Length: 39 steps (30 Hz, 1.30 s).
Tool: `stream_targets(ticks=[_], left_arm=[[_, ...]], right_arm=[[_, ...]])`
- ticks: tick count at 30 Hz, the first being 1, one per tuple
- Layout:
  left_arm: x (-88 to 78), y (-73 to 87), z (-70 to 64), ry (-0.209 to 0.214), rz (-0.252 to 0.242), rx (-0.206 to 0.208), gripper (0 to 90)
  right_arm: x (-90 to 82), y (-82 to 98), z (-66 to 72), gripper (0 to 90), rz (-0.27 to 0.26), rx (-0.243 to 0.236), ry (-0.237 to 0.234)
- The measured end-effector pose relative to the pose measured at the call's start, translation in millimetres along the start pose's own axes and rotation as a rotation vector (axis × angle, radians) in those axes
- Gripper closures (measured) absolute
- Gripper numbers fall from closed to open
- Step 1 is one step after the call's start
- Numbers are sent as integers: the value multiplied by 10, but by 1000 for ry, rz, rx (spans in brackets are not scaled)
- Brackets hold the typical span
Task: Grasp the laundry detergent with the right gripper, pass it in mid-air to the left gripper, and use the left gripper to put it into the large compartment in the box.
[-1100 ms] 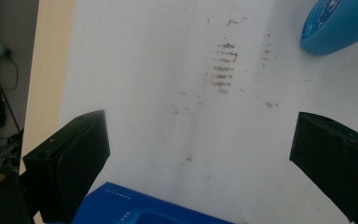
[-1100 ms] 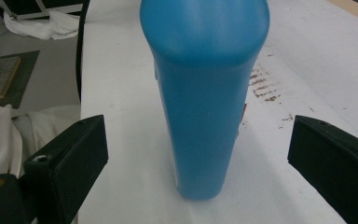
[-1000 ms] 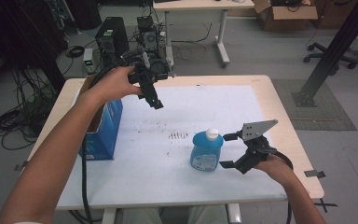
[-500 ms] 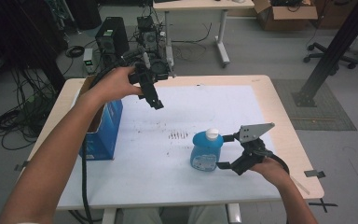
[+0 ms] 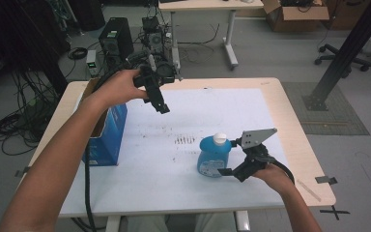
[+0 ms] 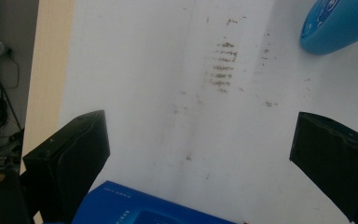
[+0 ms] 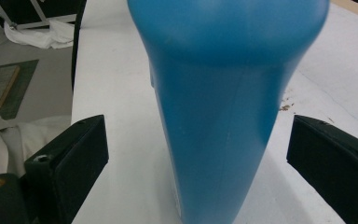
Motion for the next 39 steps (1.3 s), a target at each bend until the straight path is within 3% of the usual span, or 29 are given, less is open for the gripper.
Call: stream_targets(ticks=[24, 31, 39], left_arm=[[-1, 7, -4, -2, -3, -1, 51], [0, 4, -9, -3, -2, 0, 51], [-5, 10, -4, -3, 5, 4, 51]], right_arm=[[212, -47, -5, 58, -48, 3, 9], [247, -50, -6, 83, -49, 7, 2], [235, -35, -12, 182, -69, 6, -5]])
Point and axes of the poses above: each handheld gripper's, and its own axes: x roughly forward along the jaws, y roughly out of its underside, z roughly to its left, the point moved 2 cm from there along x, roughly forward along the jaws, and after that the axes turned 1 degree about x, right-handed, at the moved point
